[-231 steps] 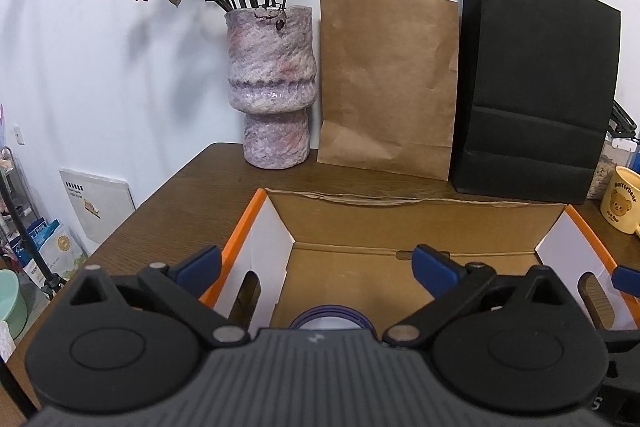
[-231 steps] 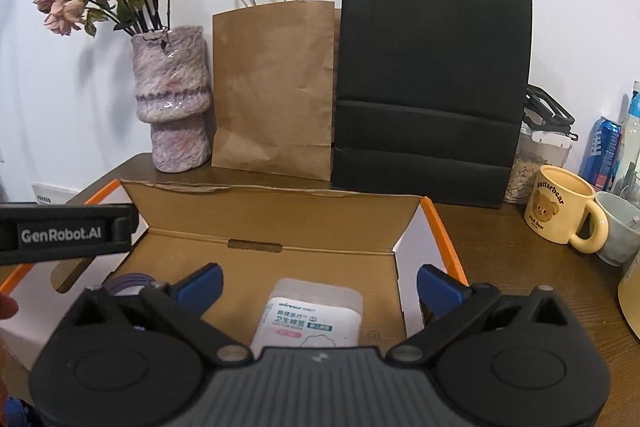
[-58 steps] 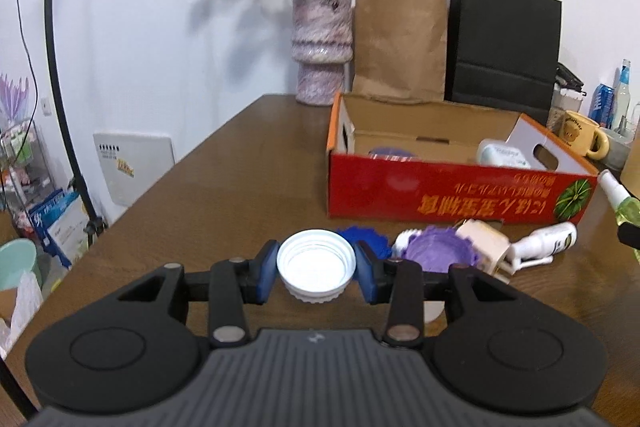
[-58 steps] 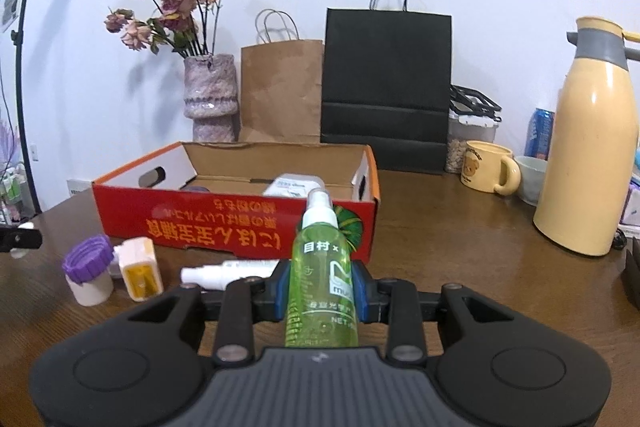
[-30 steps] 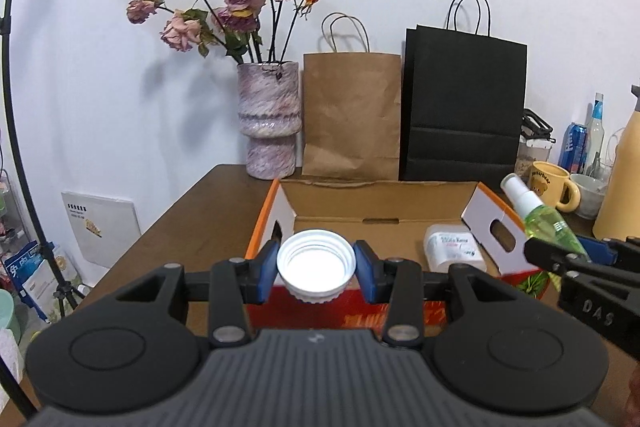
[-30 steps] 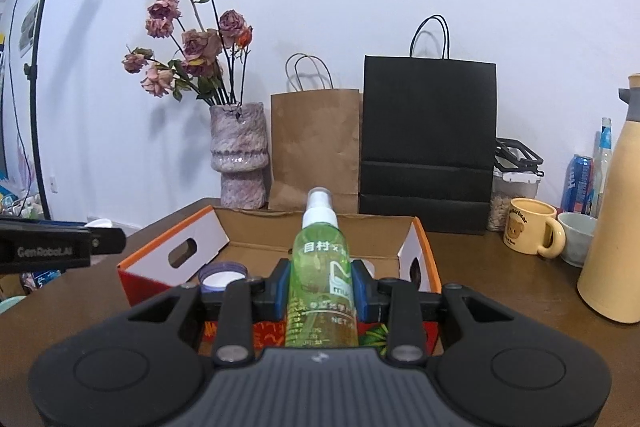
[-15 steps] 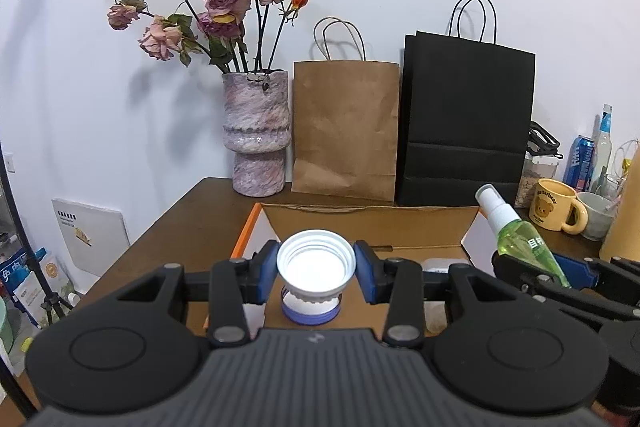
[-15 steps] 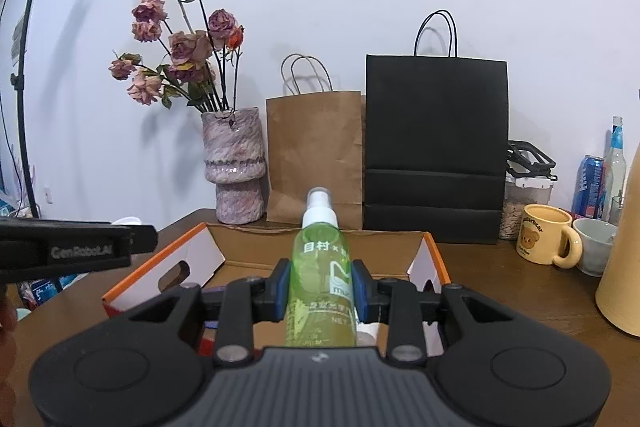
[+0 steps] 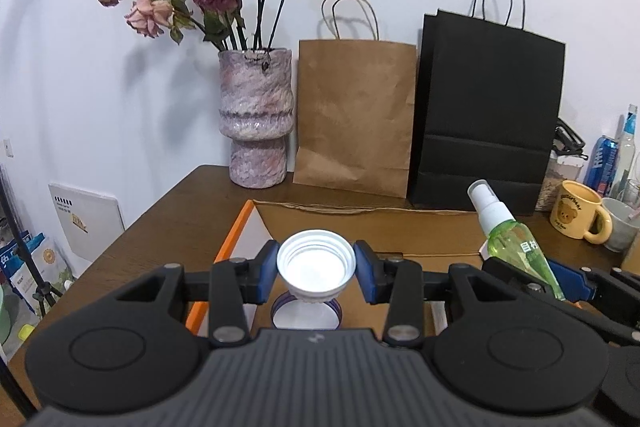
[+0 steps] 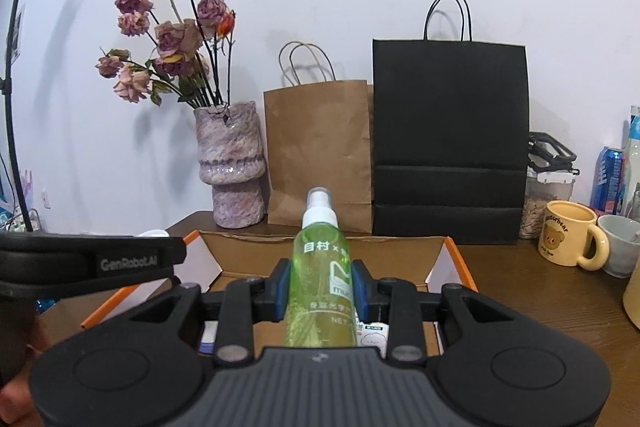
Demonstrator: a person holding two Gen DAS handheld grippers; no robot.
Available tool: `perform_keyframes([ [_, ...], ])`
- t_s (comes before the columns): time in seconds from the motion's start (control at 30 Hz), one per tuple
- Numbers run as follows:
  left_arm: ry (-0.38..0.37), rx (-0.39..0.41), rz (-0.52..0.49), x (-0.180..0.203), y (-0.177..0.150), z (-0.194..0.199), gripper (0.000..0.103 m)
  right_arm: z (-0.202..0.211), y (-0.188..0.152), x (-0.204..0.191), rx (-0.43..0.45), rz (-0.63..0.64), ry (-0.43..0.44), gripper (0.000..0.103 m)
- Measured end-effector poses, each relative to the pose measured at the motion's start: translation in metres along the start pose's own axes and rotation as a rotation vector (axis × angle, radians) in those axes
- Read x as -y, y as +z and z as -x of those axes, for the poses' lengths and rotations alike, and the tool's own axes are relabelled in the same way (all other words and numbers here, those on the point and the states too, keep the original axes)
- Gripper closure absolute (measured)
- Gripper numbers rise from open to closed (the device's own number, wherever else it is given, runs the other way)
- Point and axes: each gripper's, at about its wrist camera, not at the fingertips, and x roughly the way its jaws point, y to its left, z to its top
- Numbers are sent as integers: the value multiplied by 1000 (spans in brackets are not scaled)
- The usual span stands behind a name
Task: Organize rigid objects
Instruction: 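Carry the white cap and green spray bottle over the cardboard box, then open the left tool to drop the cap while the right tool lowers the bottle into the box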
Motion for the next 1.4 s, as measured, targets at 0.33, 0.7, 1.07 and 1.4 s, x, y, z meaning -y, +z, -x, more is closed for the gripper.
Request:
perform_keyframes([
  [0.33,27,-71,-12,3,0,-42,61,-37,-3,8,-50,-11,1,73],
  [0.7,45,-130,-27,1,-8,-63,61,-52,-14,14,-89,-21,-10,73],
  [1.07,76,-43,-48,4,-7,-51,0,-49,-15,19,-53,2,-80,7],
  [1.4,72,-38,-34,2,-5,-49,0,-51,-17,24,-62,8,-105,0],
])
